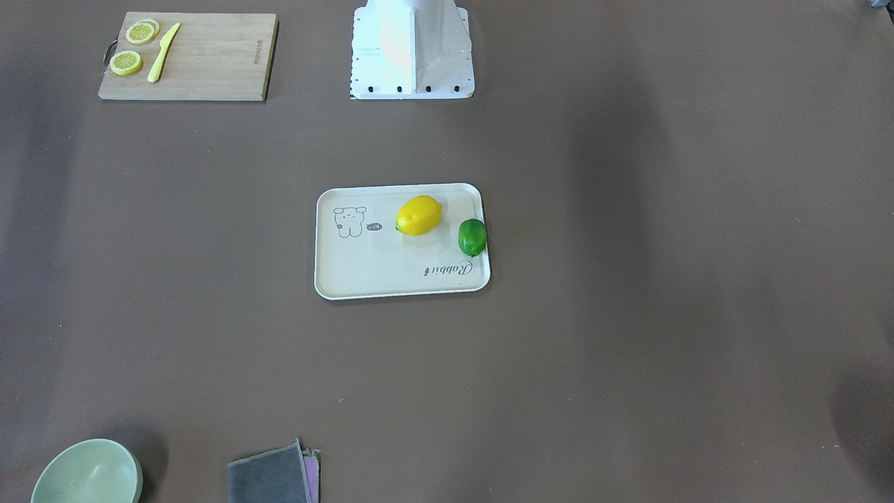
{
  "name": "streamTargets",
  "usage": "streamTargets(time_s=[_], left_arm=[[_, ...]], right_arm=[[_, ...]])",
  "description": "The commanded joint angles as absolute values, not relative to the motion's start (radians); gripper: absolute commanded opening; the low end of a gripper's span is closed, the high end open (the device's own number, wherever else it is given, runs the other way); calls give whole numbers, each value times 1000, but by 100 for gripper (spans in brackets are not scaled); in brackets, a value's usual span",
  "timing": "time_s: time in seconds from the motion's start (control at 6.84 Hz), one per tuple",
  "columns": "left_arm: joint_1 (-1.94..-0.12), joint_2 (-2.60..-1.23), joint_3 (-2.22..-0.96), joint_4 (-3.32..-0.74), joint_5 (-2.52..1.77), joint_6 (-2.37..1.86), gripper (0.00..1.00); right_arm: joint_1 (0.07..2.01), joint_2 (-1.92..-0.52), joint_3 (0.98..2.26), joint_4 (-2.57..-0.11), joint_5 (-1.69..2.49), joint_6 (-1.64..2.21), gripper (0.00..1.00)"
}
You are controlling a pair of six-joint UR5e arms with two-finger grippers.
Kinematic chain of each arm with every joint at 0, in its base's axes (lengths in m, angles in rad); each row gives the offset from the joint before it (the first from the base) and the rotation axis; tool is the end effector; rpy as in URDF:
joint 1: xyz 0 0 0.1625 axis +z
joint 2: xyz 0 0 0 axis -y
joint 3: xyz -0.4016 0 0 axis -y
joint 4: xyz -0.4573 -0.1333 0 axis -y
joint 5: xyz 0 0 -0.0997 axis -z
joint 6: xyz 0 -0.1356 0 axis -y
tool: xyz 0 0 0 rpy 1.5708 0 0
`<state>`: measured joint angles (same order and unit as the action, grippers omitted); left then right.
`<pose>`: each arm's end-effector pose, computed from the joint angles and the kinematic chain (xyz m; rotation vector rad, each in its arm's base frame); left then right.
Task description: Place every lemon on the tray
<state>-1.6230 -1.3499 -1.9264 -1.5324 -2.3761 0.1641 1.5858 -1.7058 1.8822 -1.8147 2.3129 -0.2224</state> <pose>-0.0602 -0.4709 0.5769 0.1775 0.7908 0.1445 0.0490 -0.4882 0.5866 0.0240 -0.7452 -0.1727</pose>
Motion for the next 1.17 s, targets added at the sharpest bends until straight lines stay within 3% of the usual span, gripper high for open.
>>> streamTargets(time_s=[0.0, 1.02], left_arm=[[-1623, -1350, -1927, -1534, -2376, 164, 99], [-1621, -1350, -1927, -1534, -2376, 164, 99]], right_arm=[[1586, -1706, 1882, -1815, 2312, -222, 100], [1585, -1706, 1879, -1786, 2327, -222, 100]])
